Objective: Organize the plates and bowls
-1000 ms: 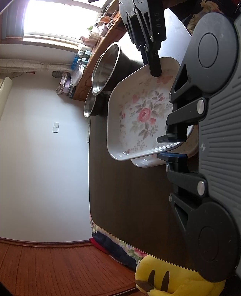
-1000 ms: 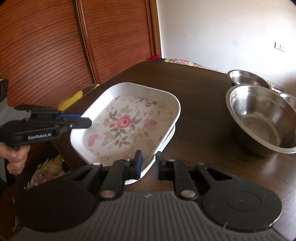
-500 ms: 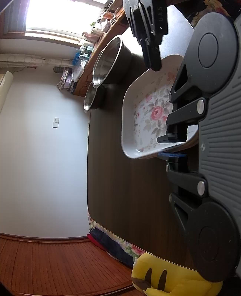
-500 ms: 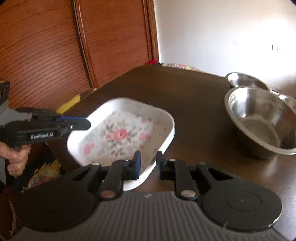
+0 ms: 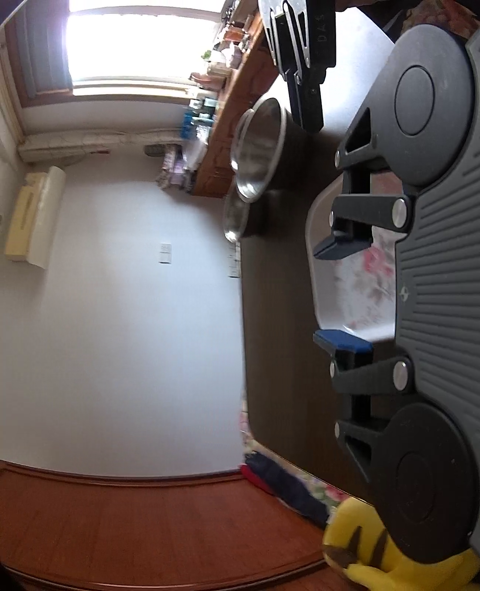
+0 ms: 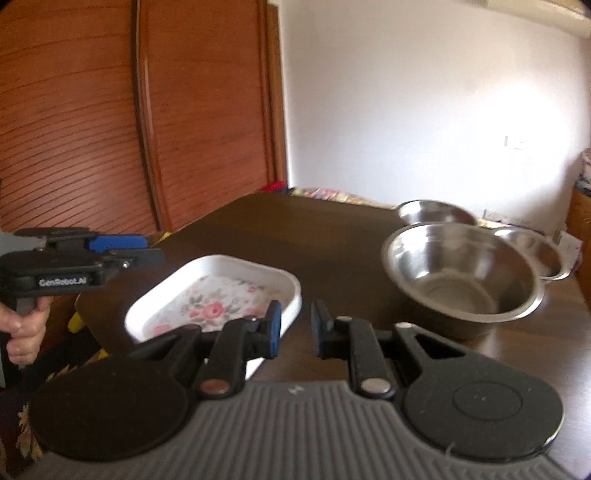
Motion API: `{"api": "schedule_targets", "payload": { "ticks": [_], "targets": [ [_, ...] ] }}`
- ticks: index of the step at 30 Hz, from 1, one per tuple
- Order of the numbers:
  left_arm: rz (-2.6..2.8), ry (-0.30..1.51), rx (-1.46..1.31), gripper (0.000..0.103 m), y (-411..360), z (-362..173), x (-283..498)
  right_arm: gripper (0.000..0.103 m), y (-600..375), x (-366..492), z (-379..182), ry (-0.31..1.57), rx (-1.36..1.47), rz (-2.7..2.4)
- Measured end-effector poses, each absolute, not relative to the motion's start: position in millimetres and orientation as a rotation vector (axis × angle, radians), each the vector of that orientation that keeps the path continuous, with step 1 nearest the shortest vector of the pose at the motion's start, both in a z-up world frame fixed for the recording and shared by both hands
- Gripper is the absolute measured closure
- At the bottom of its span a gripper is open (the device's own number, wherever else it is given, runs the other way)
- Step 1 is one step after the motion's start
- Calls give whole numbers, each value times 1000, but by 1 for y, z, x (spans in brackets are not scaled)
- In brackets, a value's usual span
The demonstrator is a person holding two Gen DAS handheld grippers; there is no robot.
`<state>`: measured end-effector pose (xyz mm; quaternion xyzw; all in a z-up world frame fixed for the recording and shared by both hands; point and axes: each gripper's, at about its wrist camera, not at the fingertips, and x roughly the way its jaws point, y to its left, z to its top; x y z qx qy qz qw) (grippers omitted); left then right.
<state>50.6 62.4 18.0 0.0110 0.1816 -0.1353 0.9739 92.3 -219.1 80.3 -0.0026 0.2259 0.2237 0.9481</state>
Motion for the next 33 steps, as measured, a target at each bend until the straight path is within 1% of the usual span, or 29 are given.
{"api": "schedule_targets", "payload": {
  "ticks": [2,6,8,11,19,21,24,25,28,30,32,33],
  "targets": [
    [-289,351,10,21,56,20,50,83,-229,89,80,443,9,433],
    [-307,331,-2,12,41,21,50,83,-247,84,77,417,24,380],
    [-298,315,-4,4,34,20,51,83,-256,83,75,408,33,356],
    [-285,293,5,0,26,20,52,83,-270,81,72,382,39,306],
    [-284,259,4,0,11,21,58,83,-305,79,65,366,82,226],
    [-288,259,6,0,7,20,59,79,-311,78,65,355,87,210],
    [-300,263,3,0,2,20,60,71,-318,76,65,349,98,196],
    [-303,264,3,0,1,21,61,65,-321,76,65,348,101,189],
    [-302,250,-9,0,-4,23,60,63,-326,77,66,341,106,178],
    [-306,250,4,0,-7,24,61,60,-328,78,68,326,96,166],
    [-307,248,20,0,-11,25,63,54,-331,80,67,322,103,164],
    [-307,249,22,0,-12,25,65,53,-333,80,67,321,106,162]
  ]
}}
